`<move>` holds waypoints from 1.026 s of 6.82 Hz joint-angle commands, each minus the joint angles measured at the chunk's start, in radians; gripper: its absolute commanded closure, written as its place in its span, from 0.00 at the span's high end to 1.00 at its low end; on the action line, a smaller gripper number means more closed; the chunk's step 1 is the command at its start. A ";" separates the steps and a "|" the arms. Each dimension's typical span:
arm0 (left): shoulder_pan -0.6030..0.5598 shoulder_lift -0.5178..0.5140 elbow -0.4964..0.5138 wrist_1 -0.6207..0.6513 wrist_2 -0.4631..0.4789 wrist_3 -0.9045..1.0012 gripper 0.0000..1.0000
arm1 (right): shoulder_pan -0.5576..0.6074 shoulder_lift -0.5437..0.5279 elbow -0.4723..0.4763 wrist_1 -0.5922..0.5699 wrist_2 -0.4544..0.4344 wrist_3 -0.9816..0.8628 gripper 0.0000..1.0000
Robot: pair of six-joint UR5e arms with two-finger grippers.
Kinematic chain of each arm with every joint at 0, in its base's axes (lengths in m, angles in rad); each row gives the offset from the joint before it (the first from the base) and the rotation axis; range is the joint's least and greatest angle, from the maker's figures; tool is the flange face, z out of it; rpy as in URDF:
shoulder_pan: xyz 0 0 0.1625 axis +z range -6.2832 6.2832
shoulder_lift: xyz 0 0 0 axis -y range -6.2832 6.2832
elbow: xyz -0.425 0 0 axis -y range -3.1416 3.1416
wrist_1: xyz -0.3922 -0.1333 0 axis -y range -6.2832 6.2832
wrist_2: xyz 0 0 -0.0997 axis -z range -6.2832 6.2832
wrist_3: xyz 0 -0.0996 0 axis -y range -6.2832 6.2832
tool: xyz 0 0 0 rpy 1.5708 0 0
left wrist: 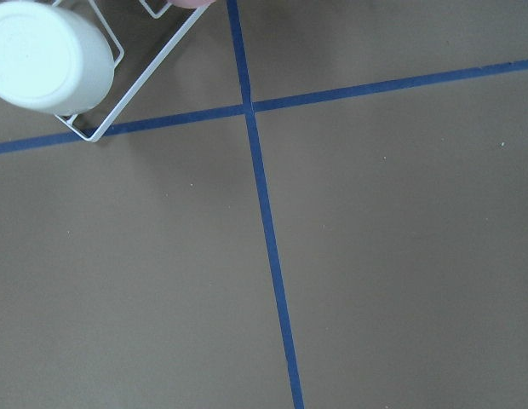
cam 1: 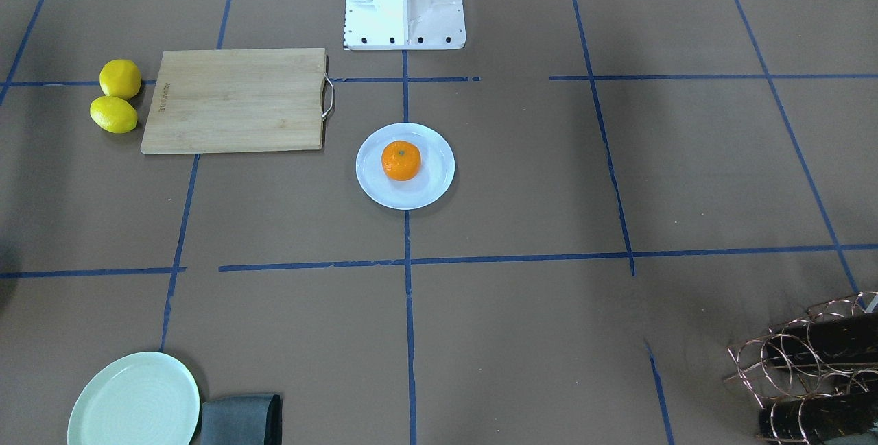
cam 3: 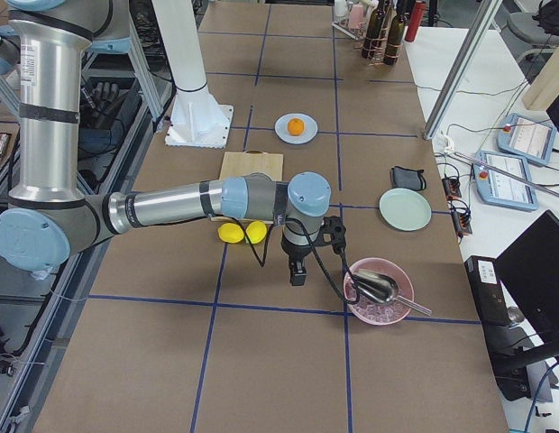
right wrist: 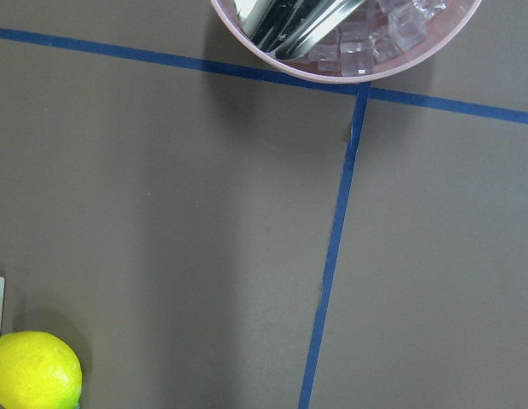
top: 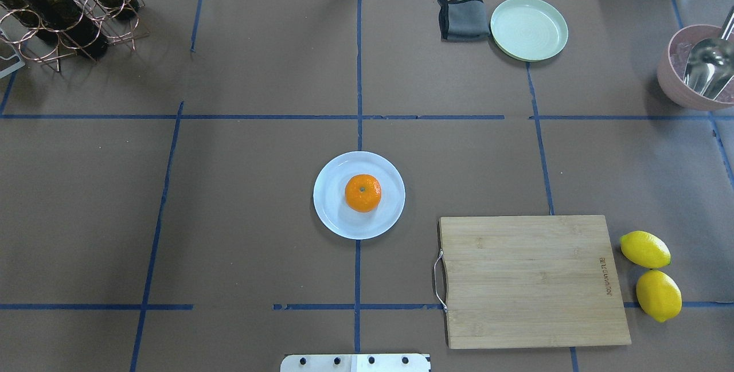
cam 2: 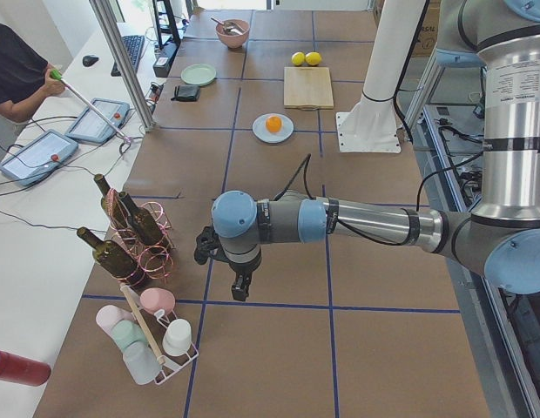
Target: Pick orange to plate
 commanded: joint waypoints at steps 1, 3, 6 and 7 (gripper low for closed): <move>-0.004 0.039 -0.040 -0.010 0.006 -0.009 1.00 | -0.002 0.005 -0.004 0.000 0.000 0.000 1.00; -0.005 0.061 -0.060 -0.011 0.009 -0.009 1.00 | -0.031 0.037 -0.004 0.000 -0.003 0.074 1.00; -0.001 0.060 -0.055 -0.011 0.007 -0.010 1.00 | -0.057 0.001 -0.054 0.090 -0.008 0.028 1.00; -0.001 0.060 -0.059 -0.011 0.007 -0.010 1.00 | -0.057 -0.003 -0.071 0.115 -0.008 0.018 1.00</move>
